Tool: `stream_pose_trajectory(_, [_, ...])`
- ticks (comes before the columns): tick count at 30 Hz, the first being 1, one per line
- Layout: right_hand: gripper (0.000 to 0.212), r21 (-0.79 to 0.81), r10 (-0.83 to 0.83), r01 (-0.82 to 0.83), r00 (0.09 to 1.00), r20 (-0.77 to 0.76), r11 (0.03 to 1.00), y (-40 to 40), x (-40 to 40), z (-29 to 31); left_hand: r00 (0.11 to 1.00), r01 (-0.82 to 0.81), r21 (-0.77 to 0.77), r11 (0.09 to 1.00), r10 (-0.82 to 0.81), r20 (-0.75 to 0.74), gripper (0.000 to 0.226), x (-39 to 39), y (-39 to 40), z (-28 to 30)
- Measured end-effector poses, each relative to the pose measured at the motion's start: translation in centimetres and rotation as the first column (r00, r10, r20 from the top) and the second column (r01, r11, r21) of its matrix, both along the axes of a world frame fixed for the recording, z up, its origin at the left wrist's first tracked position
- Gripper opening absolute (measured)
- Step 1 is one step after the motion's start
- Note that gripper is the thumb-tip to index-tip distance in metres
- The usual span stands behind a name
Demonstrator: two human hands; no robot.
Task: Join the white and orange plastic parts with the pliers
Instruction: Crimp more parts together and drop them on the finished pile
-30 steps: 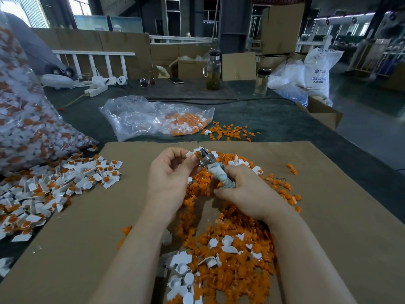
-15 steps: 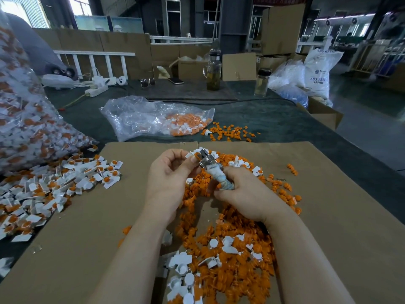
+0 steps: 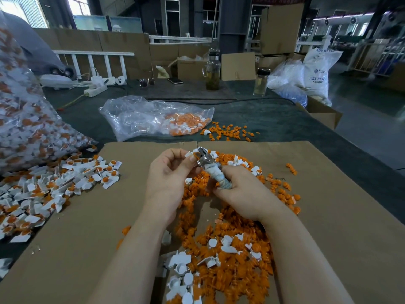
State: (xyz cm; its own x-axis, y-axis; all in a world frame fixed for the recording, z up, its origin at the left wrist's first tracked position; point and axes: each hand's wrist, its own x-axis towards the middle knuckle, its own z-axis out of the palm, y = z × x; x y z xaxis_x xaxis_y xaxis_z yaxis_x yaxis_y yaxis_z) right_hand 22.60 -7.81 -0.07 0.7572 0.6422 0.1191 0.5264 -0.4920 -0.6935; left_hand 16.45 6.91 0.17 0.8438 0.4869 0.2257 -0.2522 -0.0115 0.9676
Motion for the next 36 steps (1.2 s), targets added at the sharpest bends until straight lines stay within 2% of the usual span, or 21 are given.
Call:
stream_pose_trajectory(8, [0.018,-0.045,-0.035,0.037,0.998,0.055,0.998,0.5,0.2,-0.5,0.997,-0.042,-0.007,0.999,0.042,-0.059,0.005,0.3,0.2,-0.2])
stream_pose_trajectory(10, [0.008,-0.042,-0.055,0.060,0.994,0.097,0.997,0.6,0.1,-0.6,0.995,-0.061,-0.095,0.994,0.053,-0.081,0.006,0.4,0.5,-0.3])
stream_pose_trajectory(12, [0.005,-0.064,-0.080,0.090,0.986,0.150,0.994,0.7,0.1,-0.8,0.991,-0.104,-0.308,0.946,0.072,-0.114,0.006,0.3,1.3,-0.3])
stream_pose_trajectory(14, [0.009,-0.073,-0.115,0.130,0.978,0.174,0.989,0.5,0.2,-0.9,0.981,-0.185,-0.585,0.789,0.113,-0.158,0.008,0.1,2.9,-0.4])
stream_pose_trajectory(16, [0.009,-0.065,-0.156,0.171,0.969,0.194,0.983,0.4,0.3,-1.1,0.967,-0.248,-0.809,0.533,0.186,-0.174,0.018,-0.2,4.8,-0.5])
stream_pose_trajectory(19, [0.012,-0.063,-0.183,0.202,0.955,0.235,0.977,0.2,0.5,-1.3,0.931,-0.234,-0.946,0.224,0.332,-0.152,0.025,-0.7,7.4,-1.0])
stream_pose_trajectory(21, [0.010,-0.060,-0.192,0.213,0.949,0.248,0.975,0.2,0.6,-1.4,0.900,-0.164,-0.982,0.099,0.422,-0.107,0.028,-0.9,8.8,-1.4])
stream_pose_trajectory(23, [0.008,-0.062,-0.204,0.227,0.944,0.257,0.972,0.1,0.7,-1.4,0.871,-0.095,-0.994,0.048,0.488,-0.059,0.029,-1.1,9.7,-1.6])
stream_pose_trajectory(25, [0.012,-0.059,-0.219,0.244,0.936,0.274,0.968,0.1,0.7,-1.5,0.866,-0.077,-0.994,0.078,0.500,-0.028,0.029,-1.2,9.9,-1.6])
stream_pose_trajectory(26, [0.016,-0.056,-0.227,0.252,0.932,0.283,0.966,0.1,0.7,-1.5,0.882,-0.101,-0.987,0.126,0.470,-0.030,0.029,-1.2,9.7,-1.5])
stream_pose_trajectory(27, [0.019,-0.053,-0.233,0.259,0.928,0.292,0.964,0.2,0.7,-1.5,0.910,-0.152,-0.964,0.217,0.413,-0.051,0.029,-1.2,9.3,-1.4])
stream_pose_trajectory(28, [0.021,-0.050,-0.236,0.263,0.924,0.301,0.964,0.2,0.7,-1.5,0.941,-0.209,-0.909,0.361,0.326,-0.087,0.027,-1.2,8.7,-1.1])
stream_pose_trajectory(30, [0.016,-0.036,-0.233,0.257,0.922,0.310,0.966,0.3,0.6,-1.4,0.975,-0.213,-0.658,0.722,0.117,-0.187,0.029,-1.1,7.4,-0.6])
stream_pose_trajectory(31, [0.011,-0.028,-0.227,0.248,0.923,0.311,0.968,0.4,0.5,-1.4,0.976,-0.116,-0.503,0.857,0.006,-0.217,0.033,-1.0,6.5,-0.3])
stream_pose_trajectory(32, [0.009,-0.023,-0.217,0.236,0.925,0.312,0.971,0.5,0.5,-1.3,0.967,0.009,-0.380,0.925,-0.105,-0.233,0.039,-1.0,5.5,0.0])
stream_pose_trajectory(33, [0.008,-0.020,-0.200,0.217,0.928,0.313,0.976,0.6,0.4,-1.2,0.948,0.126,-0.296,0.947,-0.203,-0.246,0.044,-1.0,4.5,0.2])
stream_pose_trajectory(36, [0.014,-0.034,-0.103,0.119,0.944,0.313,0.992,0.9,0.0,-0.9,0.881,0.356,-0.183,0.916,-0.395,-0.260,0.054,-0.8,1.7,0.3])
